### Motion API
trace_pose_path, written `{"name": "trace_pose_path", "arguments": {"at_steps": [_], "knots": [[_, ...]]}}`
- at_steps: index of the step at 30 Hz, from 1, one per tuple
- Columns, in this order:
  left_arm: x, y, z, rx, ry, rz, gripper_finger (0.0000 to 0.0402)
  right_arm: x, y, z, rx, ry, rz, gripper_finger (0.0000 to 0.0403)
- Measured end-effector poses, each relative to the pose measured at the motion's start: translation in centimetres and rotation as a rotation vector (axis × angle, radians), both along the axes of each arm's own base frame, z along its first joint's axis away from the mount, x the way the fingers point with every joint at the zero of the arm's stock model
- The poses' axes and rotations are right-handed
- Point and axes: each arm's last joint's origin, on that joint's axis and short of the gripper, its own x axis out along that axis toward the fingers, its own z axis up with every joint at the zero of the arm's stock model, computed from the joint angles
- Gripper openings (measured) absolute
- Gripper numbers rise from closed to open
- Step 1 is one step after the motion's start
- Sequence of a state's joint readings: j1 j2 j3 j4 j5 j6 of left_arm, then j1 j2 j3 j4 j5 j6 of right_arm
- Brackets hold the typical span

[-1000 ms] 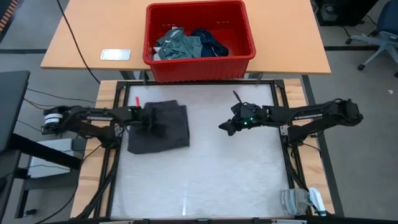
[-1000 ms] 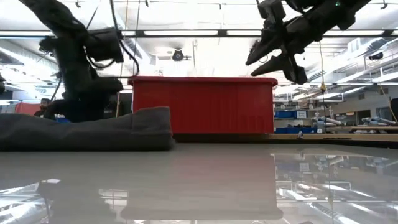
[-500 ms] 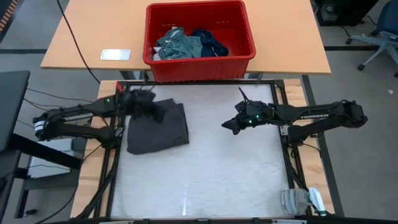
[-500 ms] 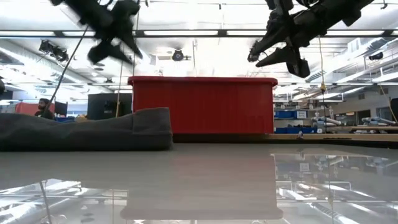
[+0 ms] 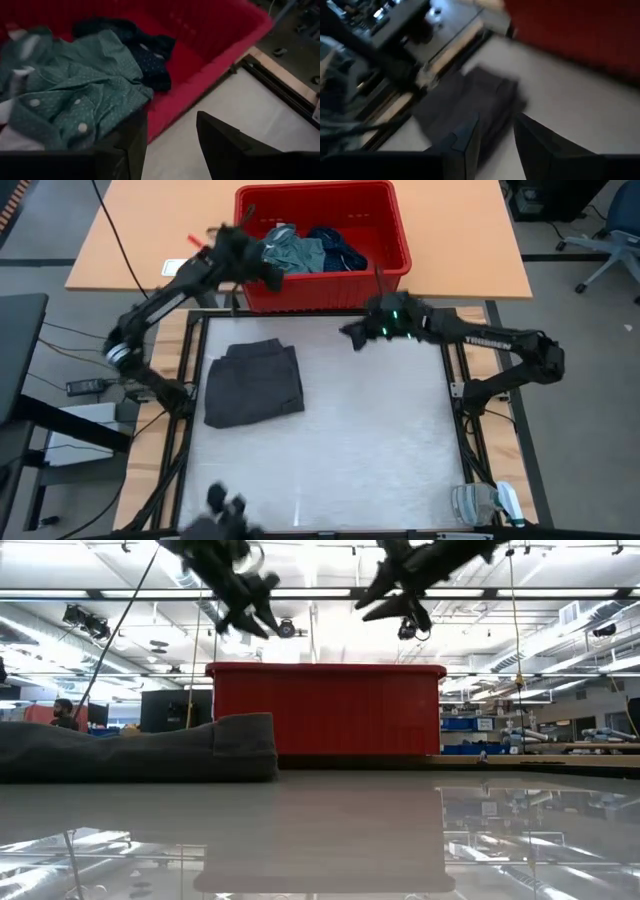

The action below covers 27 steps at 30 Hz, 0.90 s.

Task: Fold laundry
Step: Remove the dark green polo from the red bin

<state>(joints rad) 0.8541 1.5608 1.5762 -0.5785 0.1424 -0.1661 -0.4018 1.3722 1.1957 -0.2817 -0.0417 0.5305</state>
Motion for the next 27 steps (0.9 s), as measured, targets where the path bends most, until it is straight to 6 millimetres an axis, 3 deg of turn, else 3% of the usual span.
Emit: {"name": "trace_pose_path", "arguments": {"at_steps": [4, 8, 13, 17, 21, 25, 27], "knots": [[1.6, 3.8, -3.0, -0.133, 0.011, -0.074, 0.0173, 0.5, -4.4, 3.1, -0.214, 0.056, -0.142, 0.0126], [2.8, 5.0, -5.1, -0.183, 0.056, -0.165, 0.0173, 0.2, -9.8, 4.8, -0.359, 0.141, -0.310, 0.0126], [3.0, 4.5, -6.0, -0.227, 0.115, -0.227, 0.0173, -0.6, -16.9, 3.3, -0.304, 0.249, -0.344, 0.0126], [2.7, 3.2, -6.4, -0.298, 0.173, -0.297, 0.0173, -1.3, -20.9, -0.3, -0.153, 0.370, -0.324, 0.0126], [2.3, 2.1, -7.1, -0.422, 0.205, -0.364, 0.0173, -1.6, -21.5, -3.3, -0.001, 0.497, -0.250, 0.0124], [2.8, 1.0, -7.8, -0.496, 0.198, -0.434, 0.0173, -1.1, -19.1, -5.2, 0.158, 0.651, -0.122, 0.0122], [3.1, 0.5, -7.8, -0.508, 0.201, -0.460, 0.0173, -0.9, -18.2, -5.0, 0.169, 0.684, -0.091, 0.0122]]}}
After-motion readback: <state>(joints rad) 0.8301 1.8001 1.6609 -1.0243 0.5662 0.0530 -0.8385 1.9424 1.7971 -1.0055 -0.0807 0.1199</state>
